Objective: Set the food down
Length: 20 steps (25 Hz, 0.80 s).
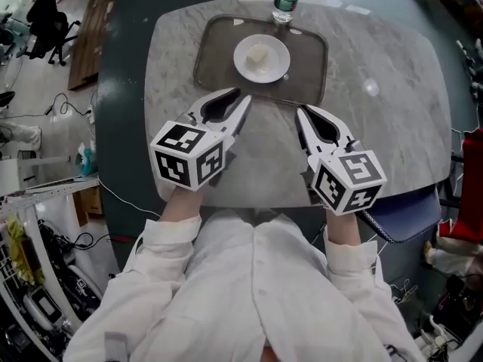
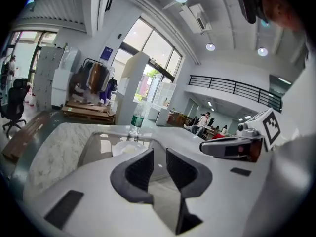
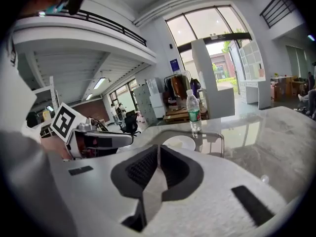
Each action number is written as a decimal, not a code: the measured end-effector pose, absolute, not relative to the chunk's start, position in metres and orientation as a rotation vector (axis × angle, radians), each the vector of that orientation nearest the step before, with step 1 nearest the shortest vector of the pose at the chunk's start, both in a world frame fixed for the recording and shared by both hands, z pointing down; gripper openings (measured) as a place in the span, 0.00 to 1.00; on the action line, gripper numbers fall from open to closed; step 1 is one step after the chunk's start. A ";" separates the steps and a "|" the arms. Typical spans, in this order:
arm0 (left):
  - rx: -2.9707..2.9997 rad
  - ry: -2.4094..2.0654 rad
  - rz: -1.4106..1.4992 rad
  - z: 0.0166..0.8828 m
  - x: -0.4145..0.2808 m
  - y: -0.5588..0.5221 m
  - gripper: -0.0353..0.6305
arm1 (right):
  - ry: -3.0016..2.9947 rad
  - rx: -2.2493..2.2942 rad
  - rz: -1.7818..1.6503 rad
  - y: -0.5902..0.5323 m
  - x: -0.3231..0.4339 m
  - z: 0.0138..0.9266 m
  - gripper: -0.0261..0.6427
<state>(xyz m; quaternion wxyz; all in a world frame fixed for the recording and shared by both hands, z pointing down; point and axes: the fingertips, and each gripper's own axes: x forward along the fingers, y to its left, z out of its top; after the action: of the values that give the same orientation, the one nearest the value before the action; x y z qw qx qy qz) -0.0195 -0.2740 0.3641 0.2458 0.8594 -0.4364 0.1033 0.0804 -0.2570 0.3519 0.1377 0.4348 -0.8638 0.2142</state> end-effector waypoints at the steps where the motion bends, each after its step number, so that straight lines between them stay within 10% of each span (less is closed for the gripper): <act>1: 2.354 -1.191 0.232 0.355 -0.018 -0.264 0.19 | -2.520 1.262 0.600 -0.248 0.081 0.343 0.06; 20: 2.602 -1.191 -0.238 0.229 0.001 -0.119 0.10 | -2.855 1.156 0.618 -0.119 0.086 0.278 0.04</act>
<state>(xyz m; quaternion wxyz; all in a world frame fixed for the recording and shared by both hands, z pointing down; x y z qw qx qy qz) 0.0010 -0.1185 0.2289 0.1348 0.8979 -0.4110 -0.0820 0.0857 -0.1193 0.2785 -0.0002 0.3680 -0.9088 0.1966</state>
